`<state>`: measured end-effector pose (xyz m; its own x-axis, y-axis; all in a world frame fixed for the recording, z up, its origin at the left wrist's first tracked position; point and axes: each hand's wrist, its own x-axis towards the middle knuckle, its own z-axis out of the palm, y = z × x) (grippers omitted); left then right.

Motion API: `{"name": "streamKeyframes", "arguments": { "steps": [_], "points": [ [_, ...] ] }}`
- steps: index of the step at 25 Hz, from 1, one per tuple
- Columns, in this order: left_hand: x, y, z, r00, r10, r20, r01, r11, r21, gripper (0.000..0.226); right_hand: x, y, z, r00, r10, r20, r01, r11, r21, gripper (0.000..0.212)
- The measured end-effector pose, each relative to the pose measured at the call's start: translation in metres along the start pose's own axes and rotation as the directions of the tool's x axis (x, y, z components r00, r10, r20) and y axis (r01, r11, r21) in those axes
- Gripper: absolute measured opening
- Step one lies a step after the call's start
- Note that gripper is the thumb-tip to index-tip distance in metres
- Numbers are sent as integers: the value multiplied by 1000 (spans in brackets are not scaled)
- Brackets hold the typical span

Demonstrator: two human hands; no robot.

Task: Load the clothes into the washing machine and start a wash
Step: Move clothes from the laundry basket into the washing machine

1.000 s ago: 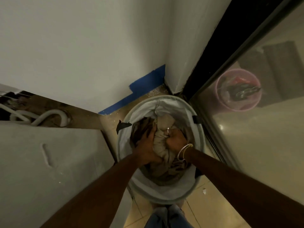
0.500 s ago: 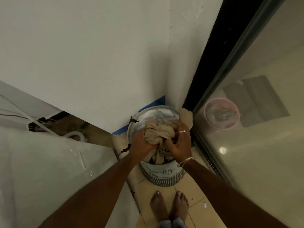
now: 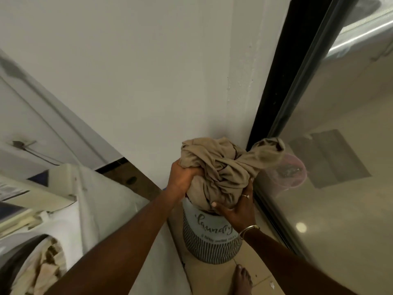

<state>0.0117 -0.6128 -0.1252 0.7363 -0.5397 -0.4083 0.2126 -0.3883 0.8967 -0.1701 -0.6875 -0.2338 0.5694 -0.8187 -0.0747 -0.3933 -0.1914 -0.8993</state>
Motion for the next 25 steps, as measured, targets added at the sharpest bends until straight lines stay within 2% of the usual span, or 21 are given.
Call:
{"name": "streamKeyframes", "arguments": {
  "steps": [2,5,7,11,14,15,16,18,19,20,23,25],
  "points": [
    [-19,23,-11,999,39,12,-39,998,-52,27,-6,-26,-3,999,-40,-8,40,999,0,143],
    [-50,53,-31,998,29,-49,-38,981,-193,25,-21,-45,-7,995,-95,-2,95,995,-24,155],
    [-75,70,-46,997,-23,-68,2,956,-293,28,-41,-49,-6,999,-39,-28,38,998,-44,158],
    [-125,102,-79,998,-59,-12,47,891,-451,53,-95,-65,7,997,59,-41,-57,998,40,151],
    [-153,115,-100,998,-61,35,70,862,-501,45,-116,-89,33,983,168,-75,-166,986,31,146],
    [-161,117,-104,997,-63,47,78,854,-515,41,-115,-89,44,973,213,-90,-210,977,40,140],
    [-170,119,-109,996,-66,55,85,845,-528,40,-112,-88,54,966,240,-91,-239,971,30,124],
    [-184,122,-120,996,-66,53,85,826,-558,47,-110,-104,64,960,267,-87,-264,963,44,69],
    [-190,123,-127,997,-64,47,79,814,-576,47,-111,-119,63,950,288,-118,-276,956,102,48],
    [-195,124,-135,998,-58,31,65,800,-596,44,-113,-134,59,938,312,-152,-284,942,182,38],
    [-213,125,-166,1000,-23,-11,10,759,-651,28,-117,-190,38,879,366,-304,-242,894,377,33],
    [-229,124,-187,999,5,-33,-26,754,-656,20,-119,-216,25,870,374,-321,-208,869,450,33]
  ]
}}
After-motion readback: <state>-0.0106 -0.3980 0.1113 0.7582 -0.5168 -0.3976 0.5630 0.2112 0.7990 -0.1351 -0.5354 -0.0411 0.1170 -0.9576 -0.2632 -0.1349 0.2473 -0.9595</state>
